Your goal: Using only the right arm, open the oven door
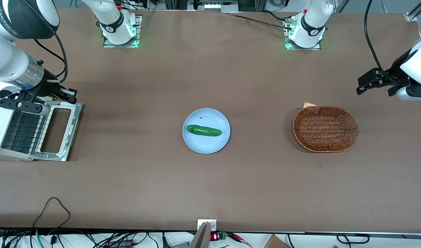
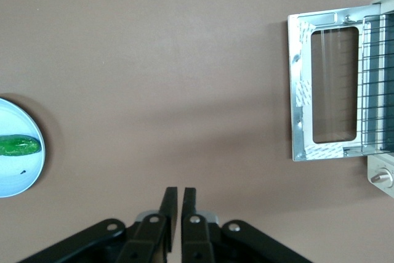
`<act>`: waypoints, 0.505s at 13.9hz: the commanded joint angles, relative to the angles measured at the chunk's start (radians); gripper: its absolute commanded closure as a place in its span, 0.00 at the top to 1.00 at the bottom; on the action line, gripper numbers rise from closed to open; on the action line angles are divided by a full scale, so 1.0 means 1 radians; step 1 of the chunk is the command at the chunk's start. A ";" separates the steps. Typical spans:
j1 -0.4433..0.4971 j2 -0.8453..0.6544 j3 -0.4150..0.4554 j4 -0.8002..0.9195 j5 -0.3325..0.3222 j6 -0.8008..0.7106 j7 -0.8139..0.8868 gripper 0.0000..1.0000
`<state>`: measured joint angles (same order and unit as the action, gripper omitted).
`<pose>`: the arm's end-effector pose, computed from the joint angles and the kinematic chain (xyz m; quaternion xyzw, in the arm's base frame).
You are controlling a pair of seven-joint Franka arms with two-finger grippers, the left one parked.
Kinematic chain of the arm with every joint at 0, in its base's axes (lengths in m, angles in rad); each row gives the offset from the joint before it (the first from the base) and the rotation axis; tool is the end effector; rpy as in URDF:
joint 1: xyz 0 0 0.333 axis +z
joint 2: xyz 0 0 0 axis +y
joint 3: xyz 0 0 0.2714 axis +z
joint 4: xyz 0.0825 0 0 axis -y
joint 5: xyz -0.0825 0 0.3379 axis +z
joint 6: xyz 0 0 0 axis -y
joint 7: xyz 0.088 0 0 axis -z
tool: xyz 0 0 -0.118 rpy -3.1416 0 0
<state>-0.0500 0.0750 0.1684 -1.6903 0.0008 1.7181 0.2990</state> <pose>0.5288 0.0607 0.4916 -0.9956 0.0903 0.0240 0.0017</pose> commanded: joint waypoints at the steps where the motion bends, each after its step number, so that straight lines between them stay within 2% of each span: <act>1: -0.001 -0.003 0.002 0.030 0.018 -0.052 0.000 0.24; 2: -0.001 -0.003 0.002 0.032 0.018 -0.057 0.003 0.80; 3: 0.001 -0.003 0.003 0.032 0.018 -0.057 0.002 1.00; 5: 0.001 -0.003 0.003 0.032 0.012 -0.058 -0.017 1.00; 7: 0.001 -0.004 0.010 0.046 0.007 -0.066 -0.126 1.00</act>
<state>-0.0487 0.0740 0.1711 -1.6732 0.0010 1.6829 0.2593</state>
